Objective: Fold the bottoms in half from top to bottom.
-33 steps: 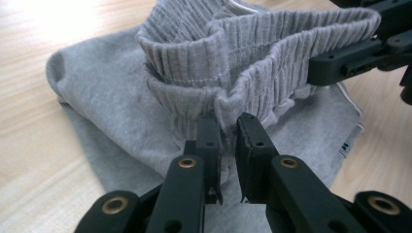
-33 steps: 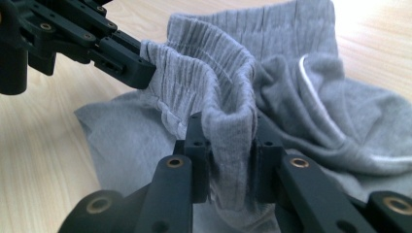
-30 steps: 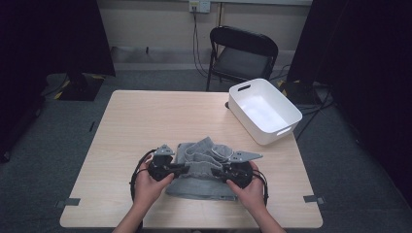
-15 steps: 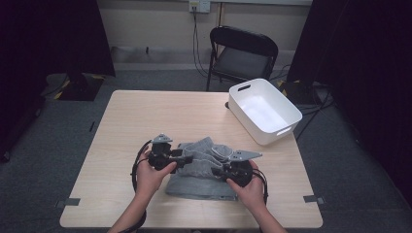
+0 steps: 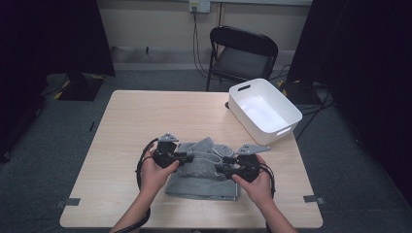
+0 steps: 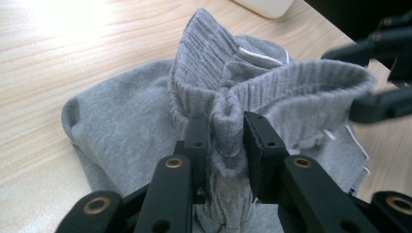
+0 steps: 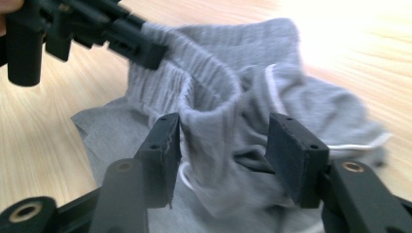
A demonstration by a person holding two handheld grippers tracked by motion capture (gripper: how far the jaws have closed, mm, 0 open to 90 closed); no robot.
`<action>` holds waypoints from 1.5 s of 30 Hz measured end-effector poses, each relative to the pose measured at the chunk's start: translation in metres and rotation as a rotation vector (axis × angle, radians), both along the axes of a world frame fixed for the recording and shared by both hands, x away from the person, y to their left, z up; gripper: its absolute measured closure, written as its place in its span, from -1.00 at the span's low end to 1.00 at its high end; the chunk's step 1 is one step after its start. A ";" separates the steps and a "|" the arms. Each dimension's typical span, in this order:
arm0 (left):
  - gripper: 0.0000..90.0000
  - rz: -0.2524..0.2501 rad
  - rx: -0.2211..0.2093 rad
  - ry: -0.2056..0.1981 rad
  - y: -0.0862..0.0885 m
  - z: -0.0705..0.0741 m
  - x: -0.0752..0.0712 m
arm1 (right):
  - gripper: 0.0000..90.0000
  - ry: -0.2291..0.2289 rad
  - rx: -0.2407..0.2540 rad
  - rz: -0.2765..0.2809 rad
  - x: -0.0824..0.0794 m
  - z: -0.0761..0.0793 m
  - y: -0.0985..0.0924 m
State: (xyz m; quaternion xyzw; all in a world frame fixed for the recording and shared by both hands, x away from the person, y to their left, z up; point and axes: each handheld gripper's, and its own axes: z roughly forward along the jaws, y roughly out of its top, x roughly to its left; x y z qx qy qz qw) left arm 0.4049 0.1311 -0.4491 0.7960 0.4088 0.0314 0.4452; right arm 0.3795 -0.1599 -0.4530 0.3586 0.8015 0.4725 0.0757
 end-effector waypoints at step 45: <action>0.64 -0.073 0.009 -0.055 0.006 0.005 -0.019 | 0.90 0.040 0.062 0.017 0.043 -0.004 0.007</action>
